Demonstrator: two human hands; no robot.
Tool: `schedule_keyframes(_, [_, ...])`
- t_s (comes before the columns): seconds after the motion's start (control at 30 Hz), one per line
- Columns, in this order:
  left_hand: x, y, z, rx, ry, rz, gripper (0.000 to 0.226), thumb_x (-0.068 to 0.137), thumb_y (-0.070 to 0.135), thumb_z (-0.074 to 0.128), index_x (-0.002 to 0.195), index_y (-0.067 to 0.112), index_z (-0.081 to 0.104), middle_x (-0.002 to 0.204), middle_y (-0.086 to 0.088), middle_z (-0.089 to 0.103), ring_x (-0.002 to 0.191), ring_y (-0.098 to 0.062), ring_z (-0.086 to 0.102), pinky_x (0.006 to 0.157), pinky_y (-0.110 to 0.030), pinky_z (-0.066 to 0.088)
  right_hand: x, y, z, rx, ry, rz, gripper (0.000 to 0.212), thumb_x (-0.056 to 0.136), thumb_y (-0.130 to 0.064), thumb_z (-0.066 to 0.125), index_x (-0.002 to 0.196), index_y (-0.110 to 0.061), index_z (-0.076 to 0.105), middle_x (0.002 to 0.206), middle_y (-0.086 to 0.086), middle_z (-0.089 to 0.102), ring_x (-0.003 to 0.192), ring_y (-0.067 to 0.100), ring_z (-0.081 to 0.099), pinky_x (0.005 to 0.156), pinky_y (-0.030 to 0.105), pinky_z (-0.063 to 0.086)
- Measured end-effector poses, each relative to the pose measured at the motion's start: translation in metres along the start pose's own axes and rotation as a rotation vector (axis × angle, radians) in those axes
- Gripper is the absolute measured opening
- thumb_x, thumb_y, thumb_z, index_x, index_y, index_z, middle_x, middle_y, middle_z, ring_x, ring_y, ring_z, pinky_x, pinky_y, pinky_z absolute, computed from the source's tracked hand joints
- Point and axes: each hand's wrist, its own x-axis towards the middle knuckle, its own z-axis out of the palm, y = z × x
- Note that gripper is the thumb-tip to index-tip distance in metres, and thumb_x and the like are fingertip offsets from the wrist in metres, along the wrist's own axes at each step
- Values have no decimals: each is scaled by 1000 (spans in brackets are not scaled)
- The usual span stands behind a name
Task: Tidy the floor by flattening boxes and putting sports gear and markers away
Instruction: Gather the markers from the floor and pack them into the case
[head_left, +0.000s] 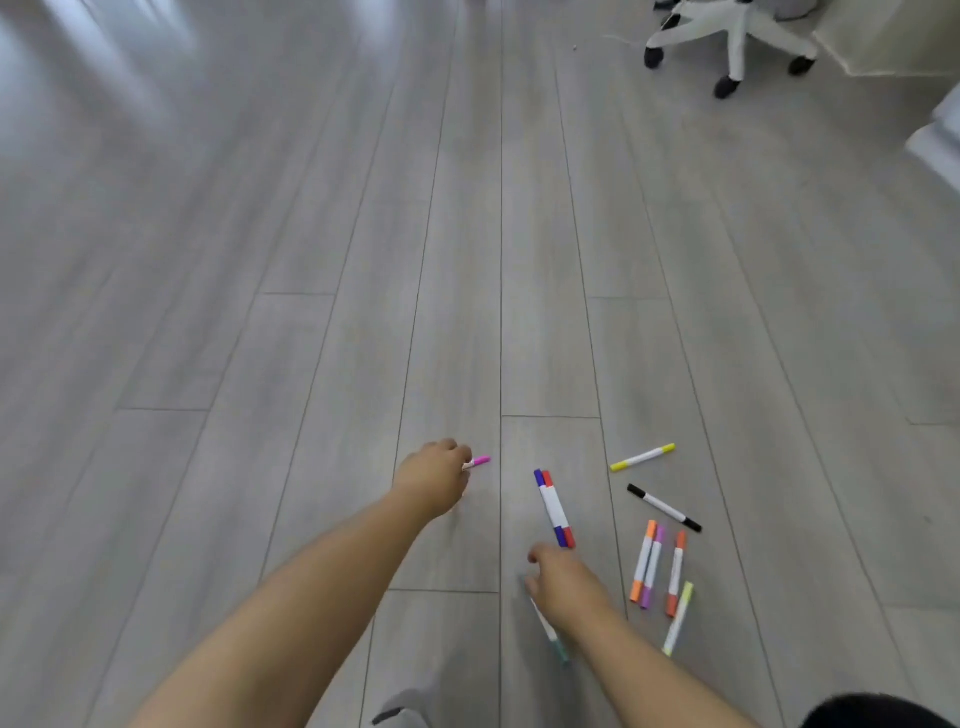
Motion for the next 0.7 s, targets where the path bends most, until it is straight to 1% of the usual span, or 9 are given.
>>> schedule_keyframes(0.1, [15,-18,48,28,-2,-21,40,99,28,47,139,25,45,131,-1,50,116,-26,48,87,-38,47,19,14,36,-107,-12,-37,27,93,-35,51,117,-23,48,112,4,58,98,25,59,83,37,50])
schedule_keyframes(0.17, [21,-29,69,29,10,-61,43,99,28,45,141,26,40,133,-2,48,117,-27,47,88,-40,46,27,21,55,-181,-15,-46,26,94,-26,49,119,-22,44,116,6,56,101,28,58,81,38,48])
schedule_keyframes(0.23, [26,-35,86,0,4,-112,43,99,30,44,141,25,38,132,-4,48,116,-28,46,88,-41,46,29,26,67,-266,-15,-43,32,93,-13,45,124,-19,40,119,9,55,105,32,57,83,41,48])
schedule_keyframes(0.3, [27,-37,98,-5,25,-144,41,98,31,44,138,23,39,128,-4,49,113,-27,46,85,-38,45,29,29,75,-322,-17,-45,39,91,-4,43,127,-17,38,120,12,56,107,33,57,84,42,48])
schedule_keyframes(0.47, [39,-37,116,64,106,-122,36,99,32,42,133,24,44,120,-3,52,104,-25,47,82,-35,40,41,34,80,-328,20,-76,47,87,3,47,130,-14,38,119,13,56,106,31,56,86,42,48])
schedule_keyframes(0.53, [44,-32,120,67,106,-81,36,100,33,43,134,24,44,119,-3,51,102,-25,47,82,-34,40,47,36,78,-259,68,-75,42,89,1,49,126,-15,41,117,10,58,103,27,56,85,38,49])
schedule_keyframes(0.6, [48,-24,122,55,100,-39,32,101,32,42,132,21,45,120,-4,52,102,-26,47,82,-35,42,57,39,72,-155,163,-47,28,93,-8,49,120,-17,46,111,6,59,97,23,57,82,34,51])
schedule_keyframes(0.67, [53,-14,122,29,98,-16,28,102,26,44,128,16,48,120,-6,52,103,-27,47,80,-37,44,67,42,63,-58,267,-21,19,96,-19,47,114,-19,51,107,3,59,93,20,58,80,36,54])
schedule_keyframes(0.7, [56,-9,123,35,93,-5,27,100,19,47,126,14,49,121,-7,53,104,-27,48,81,-37,44,72,44,57,-19,307,-17,18,96,-23,47,113,-20,52,107,2,59,92,20,58,79,36,54])
